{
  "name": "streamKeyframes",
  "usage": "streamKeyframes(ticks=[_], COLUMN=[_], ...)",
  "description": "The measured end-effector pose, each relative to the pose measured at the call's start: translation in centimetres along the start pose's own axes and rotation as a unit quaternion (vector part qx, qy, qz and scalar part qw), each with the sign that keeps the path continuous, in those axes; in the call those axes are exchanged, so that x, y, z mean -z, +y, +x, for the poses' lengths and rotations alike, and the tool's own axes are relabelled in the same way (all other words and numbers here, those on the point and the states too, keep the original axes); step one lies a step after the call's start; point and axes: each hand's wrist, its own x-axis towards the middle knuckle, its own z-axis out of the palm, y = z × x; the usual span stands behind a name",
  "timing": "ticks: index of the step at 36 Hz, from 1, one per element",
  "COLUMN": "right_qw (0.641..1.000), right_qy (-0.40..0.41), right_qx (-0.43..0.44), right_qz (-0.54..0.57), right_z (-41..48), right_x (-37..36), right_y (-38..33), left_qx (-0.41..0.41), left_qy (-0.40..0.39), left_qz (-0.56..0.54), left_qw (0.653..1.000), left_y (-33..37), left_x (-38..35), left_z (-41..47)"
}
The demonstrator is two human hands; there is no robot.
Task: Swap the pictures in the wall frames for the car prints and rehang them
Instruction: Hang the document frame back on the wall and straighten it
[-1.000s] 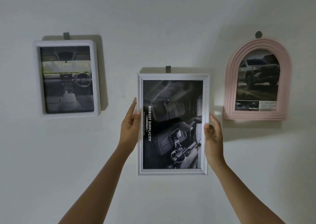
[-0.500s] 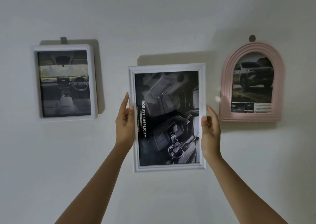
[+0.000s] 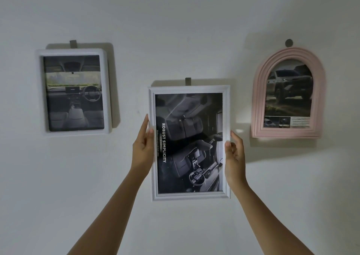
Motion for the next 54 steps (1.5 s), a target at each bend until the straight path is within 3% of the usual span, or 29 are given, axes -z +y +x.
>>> streamKeyframes(ticks=[10, 16, 31, 54], right_qw=[0.992, 0.984, 0.988, 0.986], right_qy=[0.048, 0.037, -0.007, -0.01], right_qx=[0.037, 0.044, 0.023, 0.02], right_qz=[-0.112, -0.167, -0.155, -0.163], right_z=[-0.3, -0.1, -0.4, -0.8], right_x=[0.6, 1.2, 1.8, 2.2], right_y=[0.0, -0.3, 0.1, -0.2], left_qx=[-0.028, -0.047, -0.036, -0.039], left_qy=[0.034, 0.065, 0.095, 0.071], left_qz=[0.042, 0.067, 0.096, 0.154], left_qw=[0.998, 0.995, 0.99, 0.985], left_y=[-0.7, -1.3, -1.8, -1.6], left_x=[-0.6, -1.2, -1.0, -0.1], left_z=[-0.6, -1.6, -2.8, -3.2])
